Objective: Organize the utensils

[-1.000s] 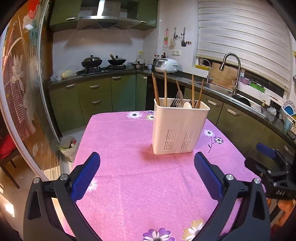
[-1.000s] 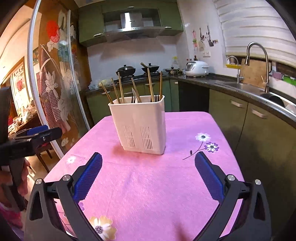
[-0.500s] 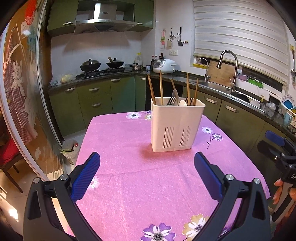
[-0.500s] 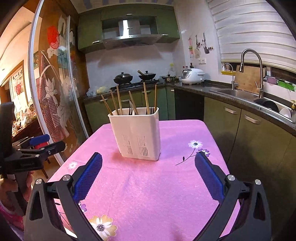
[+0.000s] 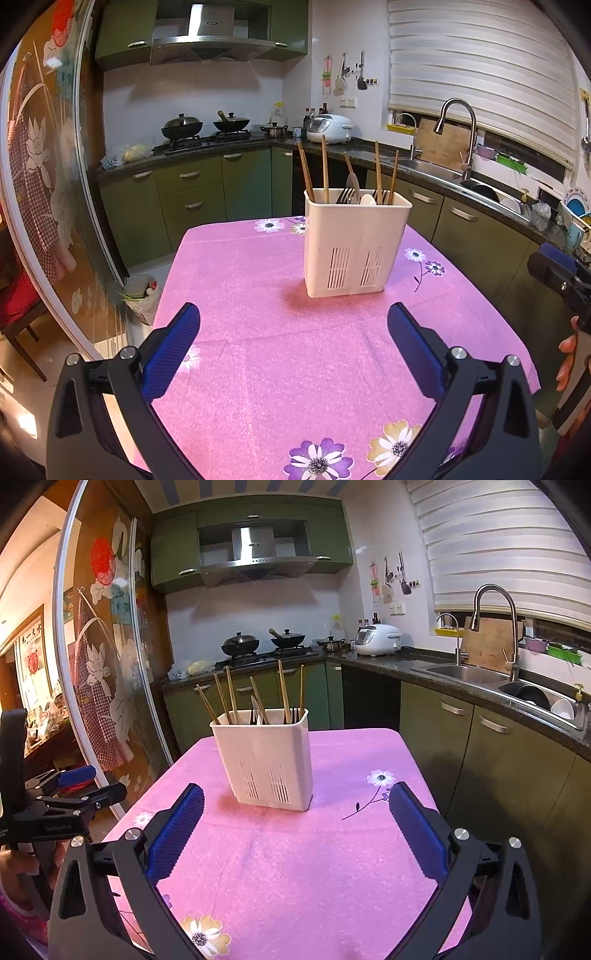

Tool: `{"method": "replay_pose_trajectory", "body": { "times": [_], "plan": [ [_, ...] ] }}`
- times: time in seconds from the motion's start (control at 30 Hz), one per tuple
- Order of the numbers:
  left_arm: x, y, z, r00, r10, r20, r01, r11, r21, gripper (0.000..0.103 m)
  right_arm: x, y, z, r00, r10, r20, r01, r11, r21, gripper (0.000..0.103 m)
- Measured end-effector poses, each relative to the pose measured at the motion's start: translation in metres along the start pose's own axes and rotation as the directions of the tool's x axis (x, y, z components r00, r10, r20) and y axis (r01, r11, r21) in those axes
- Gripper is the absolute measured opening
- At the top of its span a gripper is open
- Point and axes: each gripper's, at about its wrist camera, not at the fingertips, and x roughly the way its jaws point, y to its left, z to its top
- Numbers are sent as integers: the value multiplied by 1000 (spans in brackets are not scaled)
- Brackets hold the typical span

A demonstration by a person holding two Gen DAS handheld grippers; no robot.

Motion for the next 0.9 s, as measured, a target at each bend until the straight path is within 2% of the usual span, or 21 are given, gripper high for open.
{"method": "replay_pose_trajectory", "body": {
  "times": [0.73, 0.9],
  "plan": [
    [-2, 5, -2, 1000, 11, -2, -11, 1000, -10, 97, 4, 5, 3, 1000, 9, -3, -9, 1000, 5, 99],
    [4, 14, -1, 999, 1, -53, -4, 999, -52, 97, 7, 4, 2, 1000, 10, -8, -10, 1000, 12, 99]
  ]
}}
